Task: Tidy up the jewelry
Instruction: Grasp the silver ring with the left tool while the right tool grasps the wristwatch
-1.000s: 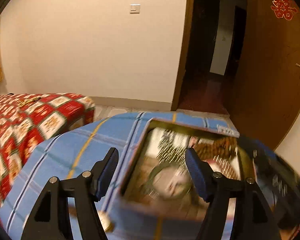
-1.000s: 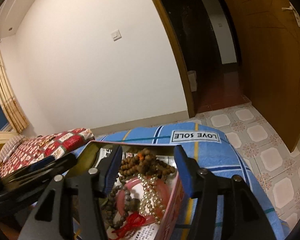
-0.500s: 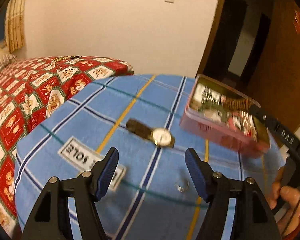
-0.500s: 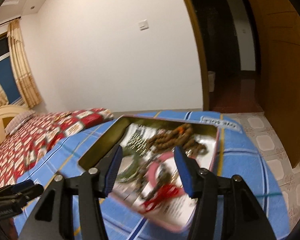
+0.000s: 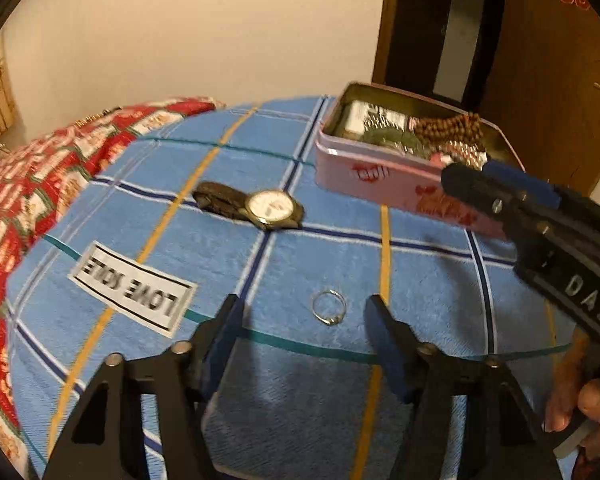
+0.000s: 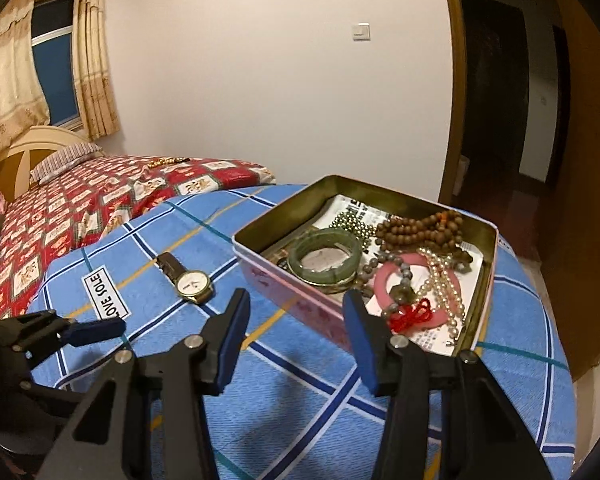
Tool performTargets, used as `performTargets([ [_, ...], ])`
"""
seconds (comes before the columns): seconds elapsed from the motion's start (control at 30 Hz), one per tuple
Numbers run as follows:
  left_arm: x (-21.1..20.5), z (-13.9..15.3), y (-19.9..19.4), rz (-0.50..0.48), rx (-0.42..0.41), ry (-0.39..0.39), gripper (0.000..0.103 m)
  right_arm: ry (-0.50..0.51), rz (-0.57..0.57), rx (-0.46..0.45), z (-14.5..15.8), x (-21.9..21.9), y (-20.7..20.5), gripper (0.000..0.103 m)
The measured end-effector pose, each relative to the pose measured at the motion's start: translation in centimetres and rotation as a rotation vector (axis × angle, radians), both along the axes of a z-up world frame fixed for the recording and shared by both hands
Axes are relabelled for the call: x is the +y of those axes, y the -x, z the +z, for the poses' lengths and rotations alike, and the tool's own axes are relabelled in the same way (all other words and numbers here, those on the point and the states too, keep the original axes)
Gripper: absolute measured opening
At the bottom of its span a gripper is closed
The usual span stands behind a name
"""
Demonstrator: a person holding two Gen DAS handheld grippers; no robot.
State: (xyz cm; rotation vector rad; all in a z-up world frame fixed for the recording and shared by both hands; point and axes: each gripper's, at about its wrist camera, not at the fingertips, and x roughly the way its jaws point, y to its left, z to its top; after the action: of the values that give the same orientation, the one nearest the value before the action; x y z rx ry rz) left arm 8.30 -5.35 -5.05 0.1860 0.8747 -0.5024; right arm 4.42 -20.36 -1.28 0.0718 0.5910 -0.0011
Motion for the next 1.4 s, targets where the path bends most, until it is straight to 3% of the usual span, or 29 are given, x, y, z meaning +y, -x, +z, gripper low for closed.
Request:
performTargets([
  [0.2,-0.5,-0.2,-0.2,-0.018,0.006,0.012,0.054,-0.037,-0.011,0.017,-0.3,-0.4,-0.2,0.052],
  [0.23,-0.6,-0.2,-0.2,-0.020,0.004,0.009,0.045,-0.043,-0.012,0.019,-0.4,-0.5,-0.2,0.052],
  [0.27,-0.6,-0.2,-0.2,-0.018,0.000,0.005,0.029,-0.047,-0.013,0.020,-0.4,-0.5,-0.2,0.052],
  [0.33,-0.5,-0.1,-0.3,-0.022,0.001,0.009,0.019,-0.049,-0.014,0.020,-0.4,-0.5,-0.2,0.052],
  [0.43,-0.3,-0.1,-0.3,-0.032,0.007,0.020,0.019,-0.051,-0.012,0.020,-0.4,-0.6,-0.2,0.052],
  [0.6,-0.5,0.0,0.3,-0.030,-0.024,-0.024,0.019,-0.066,-0.008,0.016,-0.4,-0.7,-0.1,0.052],
  [0.83,4.7,2.3,0.1,0.113,-0.125,0.020,0.019,-0.096,0.037,0.037,-0.8,-0.4,-0.4,0.052],
  [1.07,8.1,2.1,-1.6,0.190,-0.037,0.156,0.019,-0.241,0.209,0.131,-2.0,1.0,-2.4,0.052],
  [1.4,9.3,2.0,-1.8,0.235,-0.021,0.209,0.019,-0.149,0.331,0.273,-3.6,5.5,-9.1,0.052],
])
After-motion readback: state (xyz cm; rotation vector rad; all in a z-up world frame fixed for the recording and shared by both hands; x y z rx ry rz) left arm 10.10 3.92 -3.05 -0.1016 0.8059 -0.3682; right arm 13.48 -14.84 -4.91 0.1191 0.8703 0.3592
